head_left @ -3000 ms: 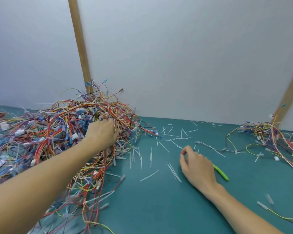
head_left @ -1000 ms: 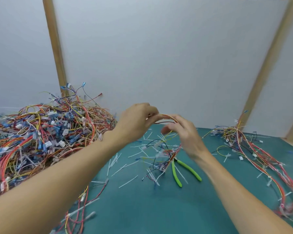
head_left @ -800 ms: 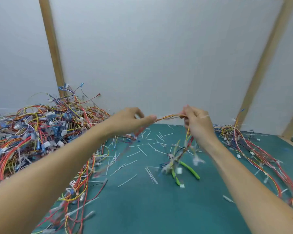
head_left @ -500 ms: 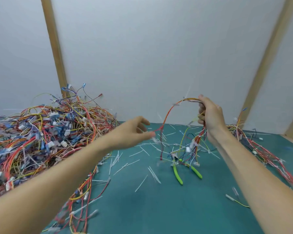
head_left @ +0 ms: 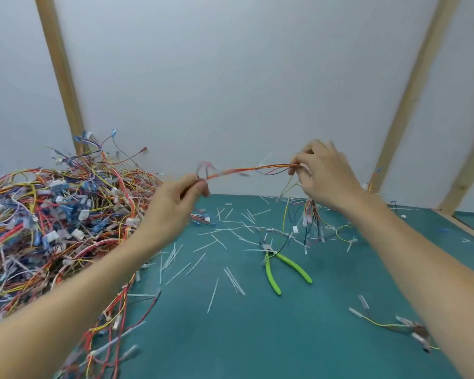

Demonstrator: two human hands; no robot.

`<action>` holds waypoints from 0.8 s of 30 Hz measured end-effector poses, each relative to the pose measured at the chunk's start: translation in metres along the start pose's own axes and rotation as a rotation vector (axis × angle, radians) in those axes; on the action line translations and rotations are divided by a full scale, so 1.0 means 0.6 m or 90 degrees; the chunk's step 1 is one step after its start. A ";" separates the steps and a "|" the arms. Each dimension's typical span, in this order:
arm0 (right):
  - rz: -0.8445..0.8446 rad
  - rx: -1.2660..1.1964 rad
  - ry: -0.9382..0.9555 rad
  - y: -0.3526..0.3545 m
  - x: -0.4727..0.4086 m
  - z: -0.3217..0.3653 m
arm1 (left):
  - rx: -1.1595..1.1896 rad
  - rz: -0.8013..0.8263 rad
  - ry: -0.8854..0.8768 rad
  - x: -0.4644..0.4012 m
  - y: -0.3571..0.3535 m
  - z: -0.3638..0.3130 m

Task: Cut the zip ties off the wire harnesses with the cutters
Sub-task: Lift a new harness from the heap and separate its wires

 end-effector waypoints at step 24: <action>-0.092 -0.437 0.127 -0.078 0.173 0.181 | 0.206 0.157 0.544 0.080 -0.048 0.094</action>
Point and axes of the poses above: each hand's wrist, its own x-axis away from the middle knuckle, its own y-axis out of the back of the hand, z = x × y, the point moved 4 cm from there along -x, towards the middle knuckle, and after that the axes turned 13 degrees about x, right-handed, at the moved point
